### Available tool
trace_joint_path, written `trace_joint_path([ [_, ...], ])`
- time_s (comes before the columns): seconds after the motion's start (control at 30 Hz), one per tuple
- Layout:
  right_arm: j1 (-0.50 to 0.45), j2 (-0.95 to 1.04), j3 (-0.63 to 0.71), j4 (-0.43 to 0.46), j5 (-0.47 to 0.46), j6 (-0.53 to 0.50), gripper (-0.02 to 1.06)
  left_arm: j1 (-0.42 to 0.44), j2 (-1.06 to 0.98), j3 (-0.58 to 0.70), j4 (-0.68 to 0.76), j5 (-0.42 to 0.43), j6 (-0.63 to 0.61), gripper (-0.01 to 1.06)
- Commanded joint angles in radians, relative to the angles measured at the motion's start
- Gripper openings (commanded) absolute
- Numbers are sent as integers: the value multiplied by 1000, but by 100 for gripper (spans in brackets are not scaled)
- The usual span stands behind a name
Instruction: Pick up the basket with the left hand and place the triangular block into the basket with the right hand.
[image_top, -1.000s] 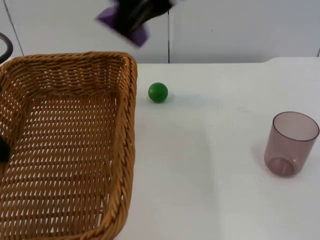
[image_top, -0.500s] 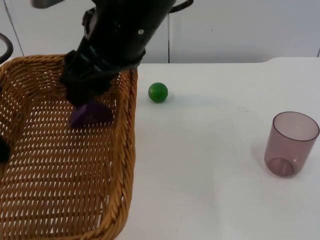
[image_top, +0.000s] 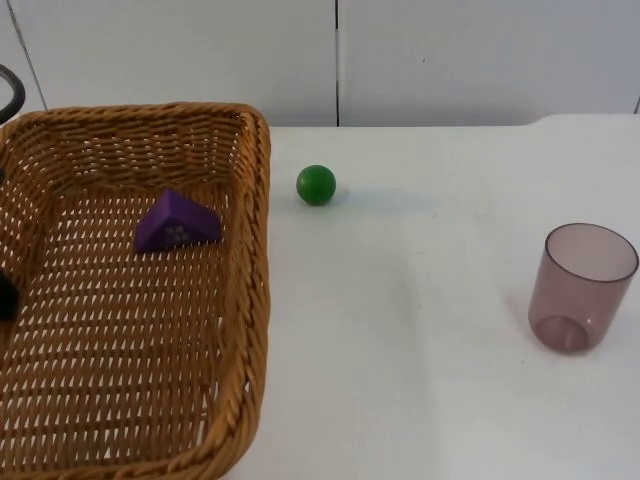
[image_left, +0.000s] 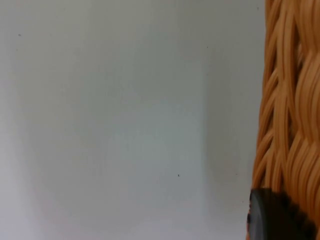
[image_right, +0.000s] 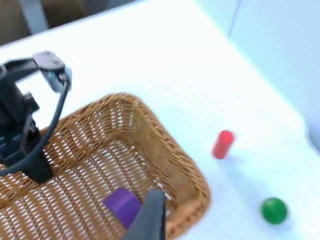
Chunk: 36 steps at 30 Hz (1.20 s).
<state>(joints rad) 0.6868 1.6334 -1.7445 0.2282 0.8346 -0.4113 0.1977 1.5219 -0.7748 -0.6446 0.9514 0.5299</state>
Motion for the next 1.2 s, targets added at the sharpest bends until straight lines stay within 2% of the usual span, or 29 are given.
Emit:
trace_joint_path([
  [0.0, -16, -97, 89, 11, -23, 2, 84, 2, -6, 2, -22, 8, -8, 0],
  [0.1, -16, -198, 196, 11, -50, 2, 84, 2, -6, 2, -20, 6, -8, 0],
  [0.23, -16, -359, 411, 9, -149, 9, 84, 2, -6, 2, -22, 4, -13, 0],
  [0.43, -16, -475, 558, 14, -195, 26, 84, -5, -6, 2, -55, -19, -31, 0],
  [0.5, -16, -489, 567, 16, -193, 32, 84, -18, -6, 2, -57, -44, -43, 0],
  [0.63, -16, -520, 568, 18, -171, 36, 84, -108, 56, 2, -79, -154, -74, 0],
  [0.7, -16, -523, 568, 18, -167, 36, 84, -139, 90, 0, -97, -174, -72, 0],
  [0.87, -16, -533, 569, 18, -135, 40, 84, -289, 282, -43, -211, -315, -16, 0],
  [0.9, -16, -533, 569, 18, -135, 40, 84, -289, 282, -43, -211, -315, -16, 0],
  [1.0, -16, -533, 569, 18, -114, 49, 84, -357, 388, -114, -237, -355, -9, 0],
  [1.17, -16, -533, 569, 13, -114, 62, 84, -427, 500, -208, -242, -360, -9, 0],
])
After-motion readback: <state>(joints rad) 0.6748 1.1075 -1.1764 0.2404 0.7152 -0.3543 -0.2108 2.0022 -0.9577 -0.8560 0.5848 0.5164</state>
